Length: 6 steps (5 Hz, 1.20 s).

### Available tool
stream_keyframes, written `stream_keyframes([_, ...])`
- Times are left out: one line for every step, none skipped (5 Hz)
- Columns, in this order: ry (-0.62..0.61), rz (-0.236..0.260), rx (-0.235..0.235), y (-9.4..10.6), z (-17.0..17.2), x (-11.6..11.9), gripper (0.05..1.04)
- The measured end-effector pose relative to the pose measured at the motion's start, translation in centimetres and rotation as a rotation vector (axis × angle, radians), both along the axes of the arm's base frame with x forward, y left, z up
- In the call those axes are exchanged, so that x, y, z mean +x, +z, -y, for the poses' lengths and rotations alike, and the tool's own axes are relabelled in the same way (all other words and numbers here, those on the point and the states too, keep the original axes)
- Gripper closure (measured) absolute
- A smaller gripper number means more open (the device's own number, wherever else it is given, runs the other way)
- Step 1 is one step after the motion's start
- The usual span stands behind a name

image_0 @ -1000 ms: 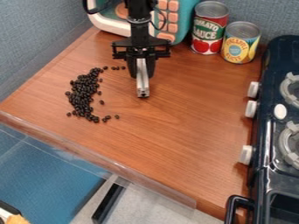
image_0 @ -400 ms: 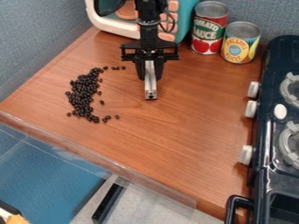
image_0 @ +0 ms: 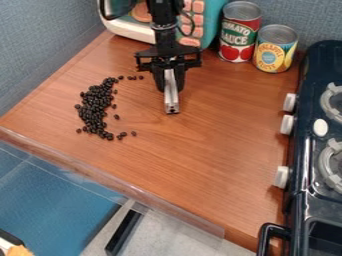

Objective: Sweep into pile

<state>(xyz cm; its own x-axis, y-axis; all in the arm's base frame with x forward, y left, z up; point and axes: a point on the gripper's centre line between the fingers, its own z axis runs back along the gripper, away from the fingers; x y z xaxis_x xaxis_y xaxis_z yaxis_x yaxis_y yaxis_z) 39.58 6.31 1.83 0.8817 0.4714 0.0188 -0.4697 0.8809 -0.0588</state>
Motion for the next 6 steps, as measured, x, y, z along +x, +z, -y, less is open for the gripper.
stream_keyframes([0.036,-0.013,-0.007,0.0,-1.9,-1.4,0.709])
stream_keyframes([0.056,-0.015,-0.011,0.1,-3.2,-2.7,0.709])
stream_keyframes([0.058,-0.011,-0.009,0.7,-3.8,-3.7,0.709])
stream_keyframes([0.044,-0.002,0.002,1.0,-4.2,-4.4,0.709])
stream_keyframes([0.022,0.002,0.017,1.3,-4.2,-5.3,0.709])
stream_keyframes([0.008,0.017,0.013,2.1,-3.8,-5.8,0.709])
